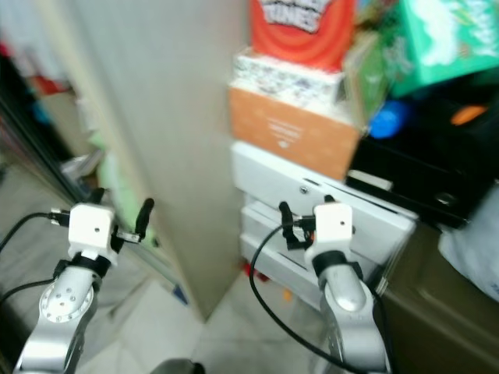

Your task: Clean up the room

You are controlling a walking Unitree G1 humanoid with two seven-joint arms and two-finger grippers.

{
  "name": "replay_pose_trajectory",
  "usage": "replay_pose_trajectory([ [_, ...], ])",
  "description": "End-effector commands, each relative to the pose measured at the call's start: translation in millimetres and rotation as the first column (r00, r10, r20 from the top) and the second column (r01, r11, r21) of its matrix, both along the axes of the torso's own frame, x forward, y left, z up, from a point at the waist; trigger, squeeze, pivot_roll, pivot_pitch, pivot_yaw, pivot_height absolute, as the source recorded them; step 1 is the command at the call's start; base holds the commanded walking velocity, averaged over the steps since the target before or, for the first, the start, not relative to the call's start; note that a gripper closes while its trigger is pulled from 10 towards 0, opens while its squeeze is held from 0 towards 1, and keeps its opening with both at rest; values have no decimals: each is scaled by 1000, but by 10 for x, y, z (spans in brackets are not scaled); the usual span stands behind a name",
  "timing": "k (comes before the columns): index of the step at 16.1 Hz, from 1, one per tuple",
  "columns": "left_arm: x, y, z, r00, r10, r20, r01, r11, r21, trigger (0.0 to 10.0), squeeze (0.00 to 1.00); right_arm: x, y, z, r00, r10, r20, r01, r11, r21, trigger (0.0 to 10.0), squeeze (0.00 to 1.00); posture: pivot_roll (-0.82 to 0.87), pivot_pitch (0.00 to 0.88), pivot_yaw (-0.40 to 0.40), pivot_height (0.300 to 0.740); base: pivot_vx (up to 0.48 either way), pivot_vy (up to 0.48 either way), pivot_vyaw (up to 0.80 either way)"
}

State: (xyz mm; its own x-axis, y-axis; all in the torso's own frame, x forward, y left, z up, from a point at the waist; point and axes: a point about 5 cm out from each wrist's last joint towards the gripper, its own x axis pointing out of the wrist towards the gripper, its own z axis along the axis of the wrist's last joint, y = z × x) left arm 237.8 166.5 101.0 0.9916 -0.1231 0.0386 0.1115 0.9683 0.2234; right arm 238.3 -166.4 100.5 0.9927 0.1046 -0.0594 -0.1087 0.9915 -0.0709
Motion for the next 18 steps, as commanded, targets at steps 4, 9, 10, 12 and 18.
replay_pose_trajectory([
  [4,-7,6,29,1000,13,13,-13,1000,17,10000,0,-1,-32,10,1000,-7,-1,7,1000,-3,10000,0,-26,0,23,740,0,0,800],
  [9,-146,67,-26,999,43,-11,-43,999,27,10000,0,-122,-96,-35,1000,-4,-26,3,1000,-17,10000,0,-18,0,17,740,0,0,800],
  [10,-188,85,-45,999,50,-18,-49,998,31,10000,0,-158,-130,-52,999,-6,-36,5,1000,-25,10000,0,-17,0,16,740,0,0,800],
  [12,-208,84,-54,998,51,-23,-50,998,35,10000,0,-190,-174,-65,999,-9,-45,7,999,-37,10000,0,-13,0,15,740,0,0,800],
  [18,-160,55,-46,999,44,-23,-43,999,29,10000,0,-140,-216,-81,995,65,-70,-68,997,-36,10000,0,-21,0,23,740,0,0,800],
])
